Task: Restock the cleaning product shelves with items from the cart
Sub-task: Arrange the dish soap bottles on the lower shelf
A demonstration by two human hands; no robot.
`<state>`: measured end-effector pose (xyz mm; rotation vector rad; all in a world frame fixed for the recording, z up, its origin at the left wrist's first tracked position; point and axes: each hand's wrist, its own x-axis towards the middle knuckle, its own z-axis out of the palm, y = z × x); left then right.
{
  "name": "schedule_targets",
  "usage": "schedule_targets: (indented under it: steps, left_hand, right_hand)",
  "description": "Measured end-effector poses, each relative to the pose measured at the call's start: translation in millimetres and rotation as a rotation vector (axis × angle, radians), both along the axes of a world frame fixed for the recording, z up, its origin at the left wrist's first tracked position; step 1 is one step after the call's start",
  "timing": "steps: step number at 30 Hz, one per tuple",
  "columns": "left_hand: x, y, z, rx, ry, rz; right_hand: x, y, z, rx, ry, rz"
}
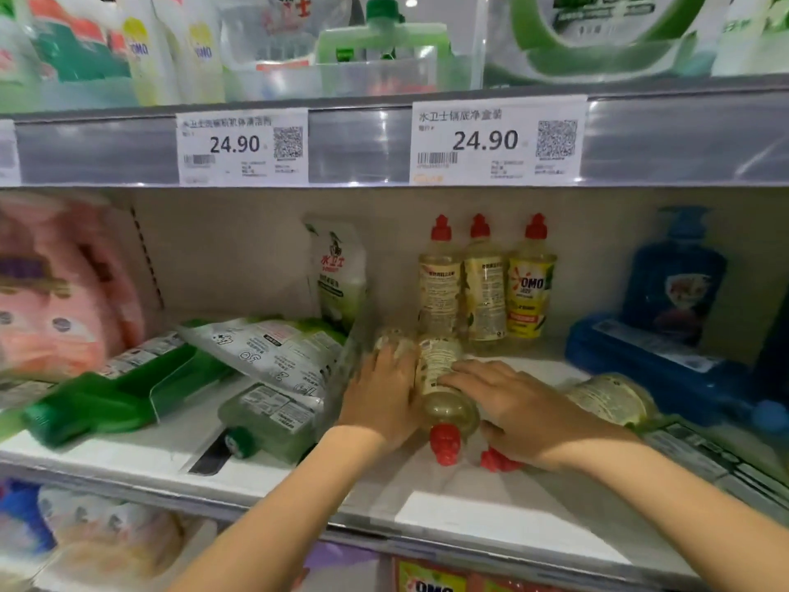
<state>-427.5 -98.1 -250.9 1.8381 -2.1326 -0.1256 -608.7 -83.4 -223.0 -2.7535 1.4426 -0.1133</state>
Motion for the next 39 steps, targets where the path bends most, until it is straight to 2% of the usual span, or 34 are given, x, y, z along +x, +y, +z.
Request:
schedule_targets:
  steps: [2,4,6,8,12,16,18,20,22,24,26,29,32,35,37,39]
  left_hand:
    - [5,-10,-14,0.093,0.064,0.019]
    - [6,-14,-27,0.111,0.046,0.029]
    - [4,-15,-36,0.002,-0.005,0.043]
    - [3,-13,-39,-0.093,-0.026,0.056]
    - [3,-10,-38,-0.083,-0.016,0.044]
    - [2,-9,-40,-0.07,0.035,0.024]
    - [2,-10,-40,-0.044,0.066,0.02]
    - [2,-15,-43,0.005,0.022,-0.005]
    - [2,-19,-49,0.008,-0.102,-0.022]
    - [2,-18,-52,-0.067,-0.083,0.023]
    - [3,-14,-48,-0.102,-0.035,0.048]
    - [0,-15,-46,-0.108,-0.047,0.072]
    - [0,-15,-45,-0.086,-0.014,0.08]
    - [2,-20,-50,-0.118,-0.086,0.063]
    - [1,-26,-55,-0.035,-0.144,-0.029]
    - [1,-27,-57,0.002,-0.108,-0.018]
  right_hand:
    - [2,-11,-7,0.046,-0.011,0.037]
    - [4,-19,-14,0.086,-0.062,0.064]
    - [5,-27,-19,0.107,-0.129,0.086]
    - [7,-34,-19,0.125,-0.116,0.103]
    - [12,-39,-17,0.135,-0.05,0.118]
    - [3,-54,16,0.454,-0.013,0.145]
    - [5,-69,36,0.554,-0.215,0.071]
    - [18,-90,43,0.444,-0.544,-0.06]
    - [36,-116,40,0.206,-0.883,-0.153]
    - [52,-148,34,-0.012,-0.987,-0.234]
    - [61,-177,30,-0.135,-0.86,-0.343]
    - [72,-203,29,-0.216,-0.645,-0.552]
    - [80,-209,30,-0.3,-0.594,-0.657]
    - [85,-205,28,-0.391,-0.554,-0.669]
    - [88,-208,28,-0.374,-0.586,-0.624]
    - [88,-210,31,-0.296,-0.611,-0.584]
